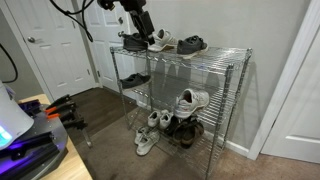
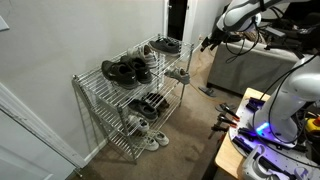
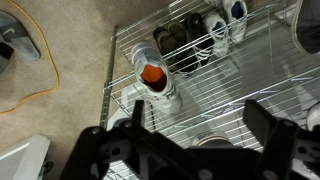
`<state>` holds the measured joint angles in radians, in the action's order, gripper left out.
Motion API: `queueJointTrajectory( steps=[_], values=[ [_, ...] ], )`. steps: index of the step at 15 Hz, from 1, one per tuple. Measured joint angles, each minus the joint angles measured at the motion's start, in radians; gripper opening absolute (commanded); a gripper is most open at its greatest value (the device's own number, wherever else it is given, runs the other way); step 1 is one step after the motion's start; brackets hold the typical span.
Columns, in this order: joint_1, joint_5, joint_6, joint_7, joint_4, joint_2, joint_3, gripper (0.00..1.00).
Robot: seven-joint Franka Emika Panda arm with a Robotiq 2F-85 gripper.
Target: Remove the grey shoe on the right side of the middle rack and put it on the top rack
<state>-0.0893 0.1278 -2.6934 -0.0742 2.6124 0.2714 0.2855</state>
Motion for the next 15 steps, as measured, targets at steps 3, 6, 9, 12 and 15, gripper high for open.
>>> queueJointTrajectory(
  steps=[3, 6, 9, 12, 15],
  values=[
    [-0.004, 0.018, -0.051, 0.001, -0.017, -0.067, 0.003, 1.0],
    [-0.004, 0.04, -0.042, 0.001, -0.037, -0.116, 0.005, 1.0],
    [-0.004, 0.04, -0.042, 0.001, -0.043, -0.126, 0.005, 1.0],
    [-0.004, 0.04, -0.042, 0.001, -0.043, -0.126, 0.005, 1.0],
    [-0.01, 0.04, -0.059, 0.001, -0.038, -0.132, -0.004, 1.0]
  ],
)
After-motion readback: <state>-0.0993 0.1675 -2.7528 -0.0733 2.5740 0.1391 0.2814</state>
